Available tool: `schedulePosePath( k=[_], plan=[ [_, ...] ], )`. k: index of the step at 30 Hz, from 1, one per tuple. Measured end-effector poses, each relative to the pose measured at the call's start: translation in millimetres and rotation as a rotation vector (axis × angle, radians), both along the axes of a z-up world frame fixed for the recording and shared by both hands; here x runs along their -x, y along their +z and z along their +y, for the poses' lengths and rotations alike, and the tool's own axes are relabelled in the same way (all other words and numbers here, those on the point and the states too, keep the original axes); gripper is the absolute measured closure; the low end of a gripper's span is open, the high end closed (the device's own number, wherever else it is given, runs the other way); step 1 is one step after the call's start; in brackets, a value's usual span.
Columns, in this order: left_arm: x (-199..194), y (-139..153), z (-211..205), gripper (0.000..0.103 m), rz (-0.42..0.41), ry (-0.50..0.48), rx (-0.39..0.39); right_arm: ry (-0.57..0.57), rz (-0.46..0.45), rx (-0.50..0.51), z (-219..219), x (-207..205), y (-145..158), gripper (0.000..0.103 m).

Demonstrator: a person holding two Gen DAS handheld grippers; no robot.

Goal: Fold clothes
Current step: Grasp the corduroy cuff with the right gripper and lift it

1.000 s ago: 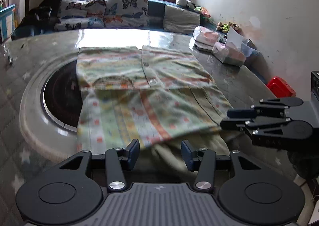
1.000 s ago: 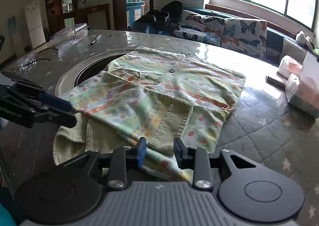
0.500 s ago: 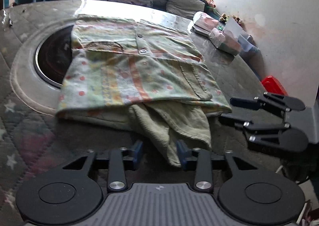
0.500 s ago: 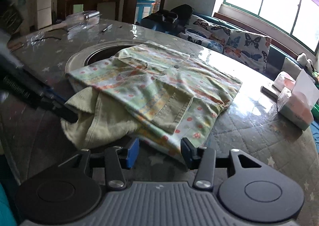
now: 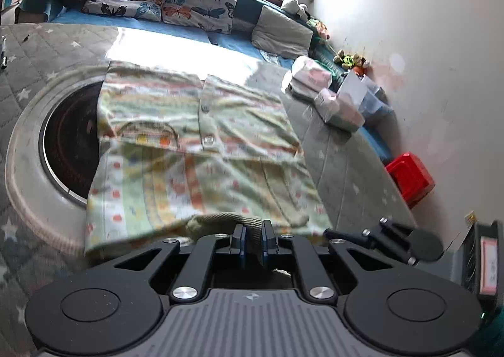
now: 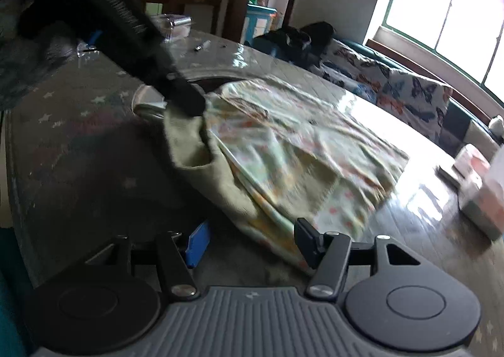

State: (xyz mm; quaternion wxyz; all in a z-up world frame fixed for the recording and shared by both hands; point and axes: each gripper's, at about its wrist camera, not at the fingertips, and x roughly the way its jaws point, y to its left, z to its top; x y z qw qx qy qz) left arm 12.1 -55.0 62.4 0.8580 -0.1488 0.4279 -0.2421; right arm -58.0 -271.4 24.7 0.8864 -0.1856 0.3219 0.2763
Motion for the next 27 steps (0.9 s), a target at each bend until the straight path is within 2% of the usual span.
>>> schedulePosePath(
  k=[5, 8, 9, 11, 13, 15, 16, 19, 20, 21, 24, 27],
  plan=[
    [-20, 2, 3, 0.093, 0.004, 0.005, 0.02, -0.007, 0.021, -0.072, 7, -20, 4, 0.046],
    [-29, 1, 7, 0.093, 0.011, 0.007, 0.024, -0.011, 0.034, -0.116, 11, -32, 6, 0.062],
    [-29, 0, 9, 0.093, 0.012, 0.007, 0.024, -0.013, 0.038, -0.13, 12, -36, 7, 0.071],
    [-29, -1, 14, 0.09, 0.01, 0.001, 0.023, -0.016, 0.046, -0.159, 15, -44, 8, 0.078],
    [-24, -1, 23, 0.084, -0.014, -0.001, 0.015, -0.019, 0.055, -0.188, 17, -52, 10, 0.082],
    [-17, -1, 32, 0.064, -0.042, -0.003, 0.006, -0.041, 0.074, -0.22, 14, -61, 13, 0.085],
    [-13, -1, 36, 0.061, -0.064, -0.005, -0.007, -0.052, 0.083, -0.236, 12, -65, 15, 0.086],
    [3, -2, 41, 0.054, -0.15, -0.017, -0.098, -0.065, 0.08, -0.256, 10, -71, 20, 0.088],
    [9, -3, 42, 0.047, -0.185, -0.025, -0.14, -0.069, 0.083, -0.263, 11, -73, 22, 0.088],
    [13, -4, 41, 0.044, -0.218, -0.035, -0.18, -0.072, 0.085, -0.27, 11, -75, 23, 0.088],
    [21, -10, 38, 0.043, -0.306, -0.061, -0.293, -0.078, 0.082, -0.269, 12, -77, 25, 0.088],
    [21, -18, 35, 0.043, -0.354, -0.088, -0.362, -0.081, 0.082, -0.271, 13, -77, 26, 0.088]
  ],
)
